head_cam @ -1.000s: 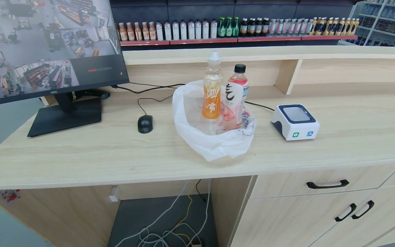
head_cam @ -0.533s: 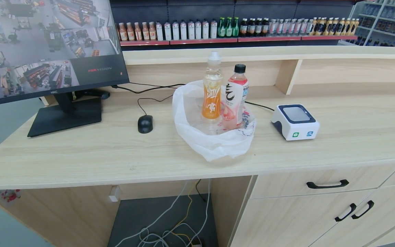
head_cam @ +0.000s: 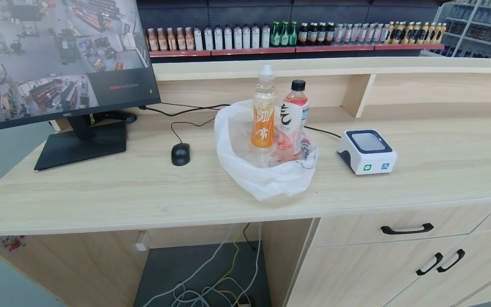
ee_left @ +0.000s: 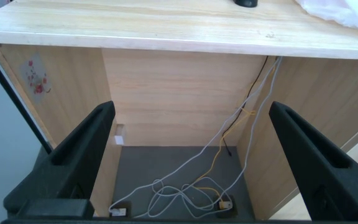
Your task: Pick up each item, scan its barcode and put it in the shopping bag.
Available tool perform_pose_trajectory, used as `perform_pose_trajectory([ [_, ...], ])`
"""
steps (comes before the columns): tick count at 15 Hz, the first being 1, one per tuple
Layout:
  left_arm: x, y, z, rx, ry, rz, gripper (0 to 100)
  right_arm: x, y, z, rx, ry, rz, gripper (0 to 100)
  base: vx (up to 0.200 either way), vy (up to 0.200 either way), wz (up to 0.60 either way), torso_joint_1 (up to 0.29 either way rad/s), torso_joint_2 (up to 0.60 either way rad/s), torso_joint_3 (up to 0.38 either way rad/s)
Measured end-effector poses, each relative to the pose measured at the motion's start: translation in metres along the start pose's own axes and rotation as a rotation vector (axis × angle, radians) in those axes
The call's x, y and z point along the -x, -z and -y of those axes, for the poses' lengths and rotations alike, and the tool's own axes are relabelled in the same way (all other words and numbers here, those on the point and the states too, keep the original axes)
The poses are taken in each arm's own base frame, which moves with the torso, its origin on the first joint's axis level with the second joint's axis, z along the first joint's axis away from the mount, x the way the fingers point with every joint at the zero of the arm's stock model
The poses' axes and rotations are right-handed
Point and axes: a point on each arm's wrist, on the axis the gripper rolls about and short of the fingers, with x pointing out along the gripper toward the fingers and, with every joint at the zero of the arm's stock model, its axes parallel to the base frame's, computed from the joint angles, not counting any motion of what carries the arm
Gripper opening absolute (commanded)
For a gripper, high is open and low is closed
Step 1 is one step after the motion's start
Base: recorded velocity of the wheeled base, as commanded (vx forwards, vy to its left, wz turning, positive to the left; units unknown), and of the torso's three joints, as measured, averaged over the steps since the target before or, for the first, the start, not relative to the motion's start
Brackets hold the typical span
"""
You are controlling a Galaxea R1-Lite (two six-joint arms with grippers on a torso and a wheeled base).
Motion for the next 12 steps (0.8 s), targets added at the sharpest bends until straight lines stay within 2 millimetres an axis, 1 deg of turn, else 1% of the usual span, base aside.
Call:
perform_pose_trajectory([
  [1, 0.0000, 0.0000, 0.0000, 0.000, 0.000, 0.000, 100, 0.0000, 0.0000, 0.0000, -0.002, 0.000, 0.000, 100, -0.200, 0.000, 0.00, 0.012, 0.00, 0.007],
  [6, 0.0000, 0.0000, 0.0000, 0.001, 0.000, 0.000, 100, 0.0001, -0.0001, 0.0000, -0.003, 0.000, 0.003, 100, 0.000, 0.000, 0.00, 0.000, 0.00, 0.000],
  [12, 0.0000, 0.0000, 0.0000, 0.004, -0.001, 0.000, 100, 0.0000, 0.0001, 0.0000, -0.001, 0.000, 0.001, 100, 0.000, -0.200, 0.00, 0.009, 0.00, 0.002],
])
